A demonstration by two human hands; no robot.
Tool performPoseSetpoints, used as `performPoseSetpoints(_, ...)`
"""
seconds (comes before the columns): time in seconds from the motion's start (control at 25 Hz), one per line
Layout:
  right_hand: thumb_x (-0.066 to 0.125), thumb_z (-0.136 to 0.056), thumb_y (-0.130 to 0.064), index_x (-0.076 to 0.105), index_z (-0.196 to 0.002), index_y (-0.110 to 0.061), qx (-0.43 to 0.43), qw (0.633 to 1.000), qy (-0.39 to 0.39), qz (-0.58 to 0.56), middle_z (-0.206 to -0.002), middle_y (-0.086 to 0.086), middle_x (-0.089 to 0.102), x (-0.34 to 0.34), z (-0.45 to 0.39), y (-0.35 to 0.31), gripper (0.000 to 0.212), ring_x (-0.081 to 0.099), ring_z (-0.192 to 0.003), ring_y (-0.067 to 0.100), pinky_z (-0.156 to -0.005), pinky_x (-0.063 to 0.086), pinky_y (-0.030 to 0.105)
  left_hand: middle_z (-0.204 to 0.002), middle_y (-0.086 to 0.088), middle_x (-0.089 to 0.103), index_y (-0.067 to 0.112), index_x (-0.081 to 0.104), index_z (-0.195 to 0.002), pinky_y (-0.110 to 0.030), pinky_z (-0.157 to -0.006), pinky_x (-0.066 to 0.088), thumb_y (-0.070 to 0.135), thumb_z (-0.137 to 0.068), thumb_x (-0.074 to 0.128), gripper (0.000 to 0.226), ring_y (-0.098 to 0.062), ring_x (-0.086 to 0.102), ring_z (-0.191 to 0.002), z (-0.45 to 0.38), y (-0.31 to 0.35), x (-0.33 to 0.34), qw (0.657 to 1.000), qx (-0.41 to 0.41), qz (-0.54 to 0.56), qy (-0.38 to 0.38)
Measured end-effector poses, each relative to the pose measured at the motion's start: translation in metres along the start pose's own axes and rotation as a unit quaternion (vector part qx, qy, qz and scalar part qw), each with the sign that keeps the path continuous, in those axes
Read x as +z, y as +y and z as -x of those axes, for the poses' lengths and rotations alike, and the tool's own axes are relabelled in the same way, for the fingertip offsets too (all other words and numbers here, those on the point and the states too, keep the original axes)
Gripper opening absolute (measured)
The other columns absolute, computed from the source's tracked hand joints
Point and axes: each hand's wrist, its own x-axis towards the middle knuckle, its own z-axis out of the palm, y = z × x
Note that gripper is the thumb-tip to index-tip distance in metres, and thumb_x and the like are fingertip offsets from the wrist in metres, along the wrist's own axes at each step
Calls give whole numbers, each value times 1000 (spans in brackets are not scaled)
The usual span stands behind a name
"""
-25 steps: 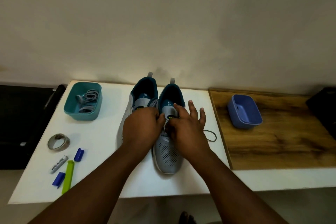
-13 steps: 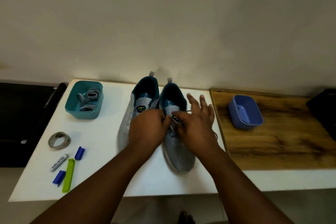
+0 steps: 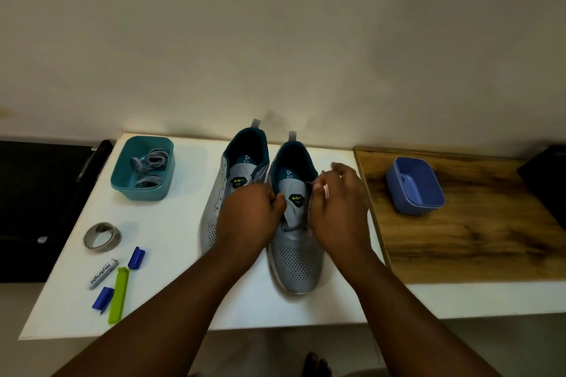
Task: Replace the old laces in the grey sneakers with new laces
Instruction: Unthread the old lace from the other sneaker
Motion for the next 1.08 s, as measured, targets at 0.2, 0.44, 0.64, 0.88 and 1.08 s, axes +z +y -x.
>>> performPoseSetpoints(0.2, 47, -107, -26, 57, -99, -27, 221, 907, 195, -300, -92, -4, 62, -27, -19, 14, 13, 58, -81, 10, -78, 53, 41, -92, 9, 54, 26, 59, -92, -31, -63, 43, 36, -92, 63, 11, -14, 55, -80, 4, 11, -5, 998, 25, -5, 66)
performPoseSetpoints(0.44, 54, -104, -8, 64, -125, -13, 141, 891, 130, -412, -117, -2, 71, -26, -19, -1, 24, 69, -107, 8, -97, 57, 34, -115, 0, 50, 31, 74, -110, -38, -90, 45, 52, -93, 56, 32, -23, 42, -110, 16, 20, 20, 982, 116, -140, 44)
performPoseSetpoints(0.64, 51, -104, 1, 51, -149, -10, -111, 950, -17, -290, -152, -1, 53, -32, -9, -14, 46, 45, -143, 7, -117, 40, 28, -127, 2, 48, 33, 70, -120, -40, -98, 39, 58, -90, 56, 42, -24, 40, -118, 19, 22, 17, 976, 126, -178, 12)
performPoseSetpoints(0.88, 44, -103, 9, 48, -150, -7, -131, 907, -122, -382, -152, -3, 53, -43, -8, -23, 50, 46, -143, 12, -118, 40, 48, -120, 0, 47, 34, 68, -114, -42, -94, 37, 56, -89, 54, 36, -25, 42, -113, 21, 24, 17, 978, 125, -167, 15)
performPoseSetpoints(1.08, 41, -104, 9, 45, -152, -14, -133, 868, -100, -467, -152, -2, 53, -52, -14, -25, 53, 50, -141, 22, -113, 45, 46, -105, 3, 52, 31, 62, -78, -35, -86, 38, 51, -85, 46, 26, -21, 50, -110, 9, 34, 10, 980, -20, 191, -52)
